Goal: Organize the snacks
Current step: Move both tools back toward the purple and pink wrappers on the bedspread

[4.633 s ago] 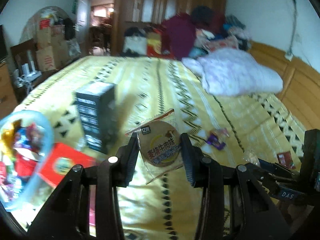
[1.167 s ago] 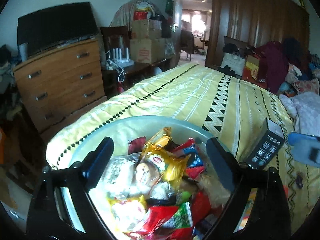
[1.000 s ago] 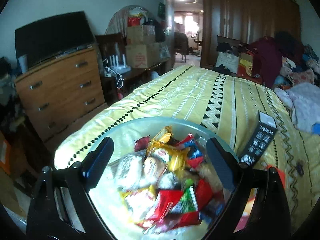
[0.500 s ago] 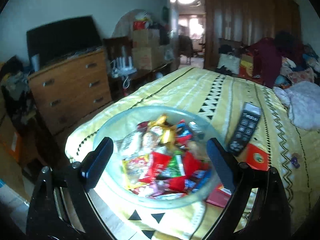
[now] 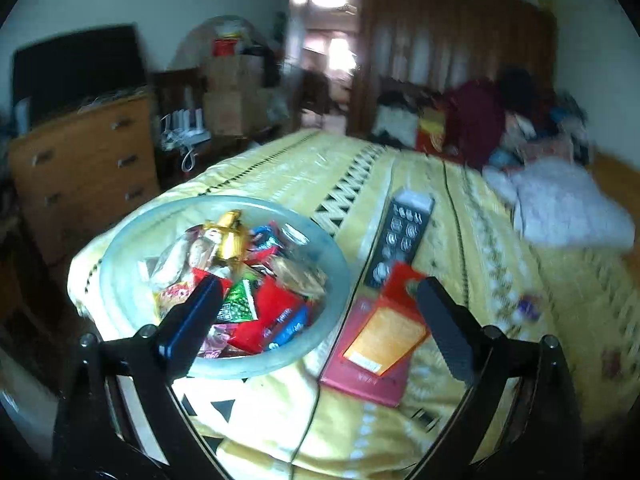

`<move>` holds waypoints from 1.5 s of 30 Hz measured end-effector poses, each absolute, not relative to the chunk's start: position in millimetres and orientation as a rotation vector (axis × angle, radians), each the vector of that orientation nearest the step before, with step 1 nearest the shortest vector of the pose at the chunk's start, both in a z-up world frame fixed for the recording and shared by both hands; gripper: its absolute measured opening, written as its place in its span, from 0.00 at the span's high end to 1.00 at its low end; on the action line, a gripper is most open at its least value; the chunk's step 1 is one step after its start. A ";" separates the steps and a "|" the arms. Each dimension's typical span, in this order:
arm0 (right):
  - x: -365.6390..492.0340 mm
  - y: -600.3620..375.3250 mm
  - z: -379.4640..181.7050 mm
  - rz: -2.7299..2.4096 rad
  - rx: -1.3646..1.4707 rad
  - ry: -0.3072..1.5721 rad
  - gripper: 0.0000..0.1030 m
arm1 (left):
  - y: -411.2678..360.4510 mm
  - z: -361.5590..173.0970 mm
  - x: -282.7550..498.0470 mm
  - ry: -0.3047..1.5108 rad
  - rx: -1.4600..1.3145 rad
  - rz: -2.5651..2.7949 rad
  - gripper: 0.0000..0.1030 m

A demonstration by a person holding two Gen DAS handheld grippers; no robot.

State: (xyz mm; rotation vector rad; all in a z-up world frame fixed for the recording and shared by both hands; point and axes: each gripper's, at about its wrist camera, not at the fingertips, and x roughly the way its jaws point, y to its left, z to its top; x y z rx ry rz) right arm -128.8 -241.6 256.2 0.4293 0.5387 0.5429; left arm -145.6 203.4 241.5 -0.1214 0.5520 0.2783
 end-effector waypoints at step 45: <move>61.9 -244.0 24.1 0.703 0.335 1.059 0.29 | 64.6 153.4 -68.1 0.775 -0.211 -0.164 0.06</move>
